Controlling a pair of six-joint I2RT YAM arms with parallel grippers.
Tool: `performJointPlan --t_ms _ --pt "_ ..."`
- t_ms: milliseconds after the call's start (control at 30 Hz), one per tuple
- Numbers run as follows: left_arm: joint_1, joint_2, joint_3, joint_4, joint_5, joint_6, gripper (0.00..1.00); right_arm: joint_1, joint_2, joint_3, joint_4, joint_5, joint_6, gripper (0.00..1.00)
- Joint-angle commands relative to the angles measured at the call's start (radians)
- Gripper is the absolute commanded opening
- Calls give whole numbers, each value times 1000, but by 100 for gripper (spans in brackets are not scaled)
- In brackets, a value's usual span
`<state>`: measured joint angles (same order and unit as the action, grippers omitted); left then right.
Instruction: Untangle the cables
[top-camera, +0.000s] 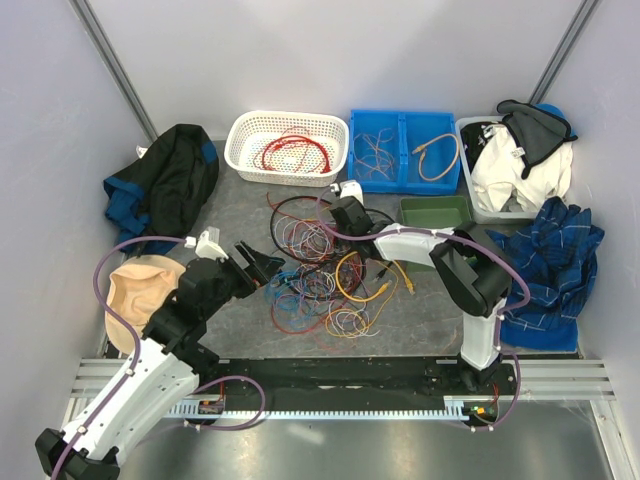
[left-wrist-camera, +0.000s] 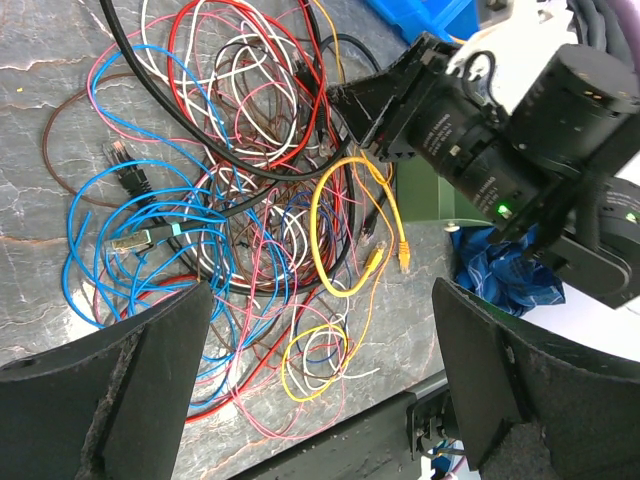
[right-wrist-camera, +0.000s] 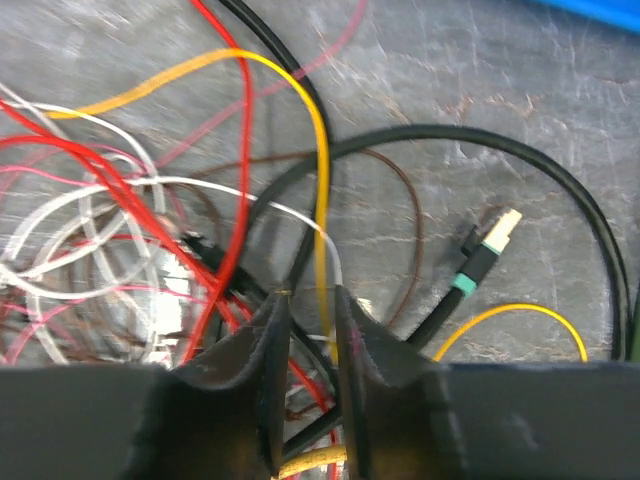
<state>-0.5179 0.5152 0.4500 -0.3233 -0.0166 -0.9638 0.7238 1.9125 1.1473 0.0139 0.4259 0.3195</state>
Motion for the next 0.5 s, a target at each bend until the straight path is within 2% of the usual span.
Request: performJointPlan --t_ms 0,67,100,267,467 --pt "-2 8 3 17 1 -15 97 -17 -7 8 3 28 26 12" --pt "-2 11 4 18 -2 -12 97 -18 -55 -30 26 27 36 2" --pt "-2 11 4 18 -5 -12 97 -17 -81 -44 31 25 44 0" --pt "-2 20 22 29 -37 2 95 64 -358 -152 43 36 58 0" --pt "-2 32 88 72 -100 57 96 198 -697 -97 -86 16 33 0"
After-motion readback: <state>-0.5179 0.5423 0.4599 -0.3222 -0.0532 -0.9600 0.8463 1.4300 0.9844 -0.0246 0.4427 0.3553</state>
